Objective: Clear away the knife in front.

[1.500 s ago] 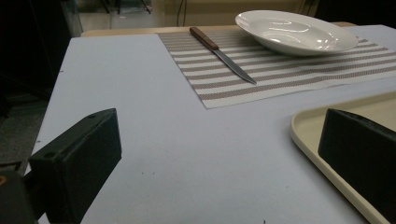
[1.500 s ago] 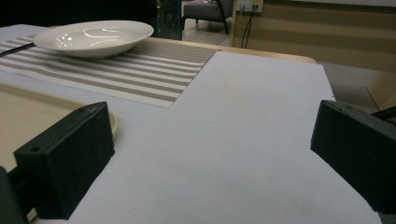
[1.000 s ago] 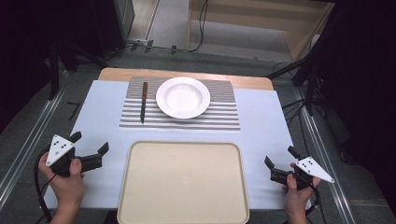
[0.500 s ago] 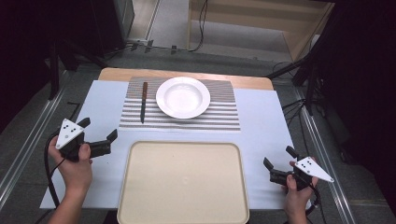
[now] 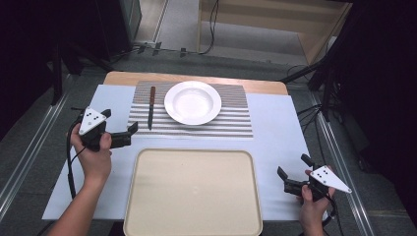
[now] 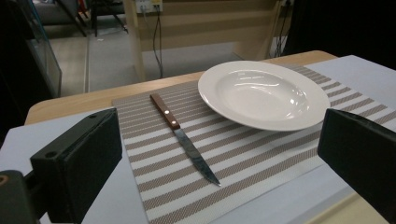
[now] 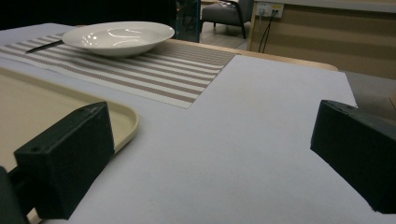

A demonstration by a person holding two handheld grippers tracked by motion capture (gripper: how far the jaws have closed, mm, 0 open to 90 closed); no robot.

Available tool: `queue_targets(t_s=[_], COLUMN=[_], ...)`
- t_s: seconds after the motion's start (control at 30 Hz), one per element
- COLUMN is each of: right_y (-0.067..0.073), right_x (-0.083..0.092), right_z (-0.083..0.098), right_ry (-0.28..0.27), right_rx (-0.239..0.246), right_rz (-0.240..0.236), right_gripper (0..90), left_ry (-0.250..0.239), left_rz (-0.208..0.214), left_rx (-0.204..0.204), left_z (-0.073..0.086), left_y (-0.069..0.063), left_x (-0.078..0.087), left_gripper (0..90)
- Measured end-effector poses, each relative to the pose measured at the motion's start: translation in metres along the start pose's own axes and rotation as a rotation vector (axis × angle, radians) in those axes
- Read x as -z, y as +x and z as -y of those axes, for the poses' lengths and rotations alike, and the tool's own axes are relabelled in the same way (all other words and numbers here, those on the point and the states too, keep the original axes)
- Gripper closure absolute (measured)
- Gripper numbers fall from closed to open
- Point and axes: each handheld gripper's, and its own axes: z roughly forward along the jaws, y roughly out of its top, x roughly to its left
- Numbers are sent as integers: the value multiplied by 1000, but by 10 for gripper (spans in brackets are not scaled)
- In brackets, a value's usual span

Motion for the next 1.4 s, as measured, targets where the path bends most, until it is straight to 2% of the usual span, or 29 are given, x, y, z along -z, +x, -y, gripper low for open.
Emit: queue_targets(t_s=[0.23, 0.47, 0.63, 0.73, 0.83, 1.0, 1.4], right_y=[0, -1, -1, -1, -1, -1, -1], right_x=[-1, -1, -1, -1, -1, -1, -1], right_z=[0, 0, 0, 0, 0, 0, 0], right_ry=[2, 7, 6, 5, 4, 0, -1], right_rx=[3, 2, 3, 5, 5, 6, 9], right_rz=[-7, -35, -32, -29, -27, -27, -19], right_gripper=[0, 0, 0, 0, 0, 0, 0], left_ry=[-1, 5, 4, 12, 10, 17, 38], left_rz=[3, -5, -3, -9, -2, -15, -18], left_rx=[2, 15, 34, 31, 65, 47, 64], left_z=[-7, -13, -17, -20, -22, -27, -38], left_y=[0, 7, 11, 15, 18, 21, 31], left_x=[-14, -30, -38, -45, -50, -59, -79], left_gripper=[0, 10, 11, 11, 22, 21, 21])
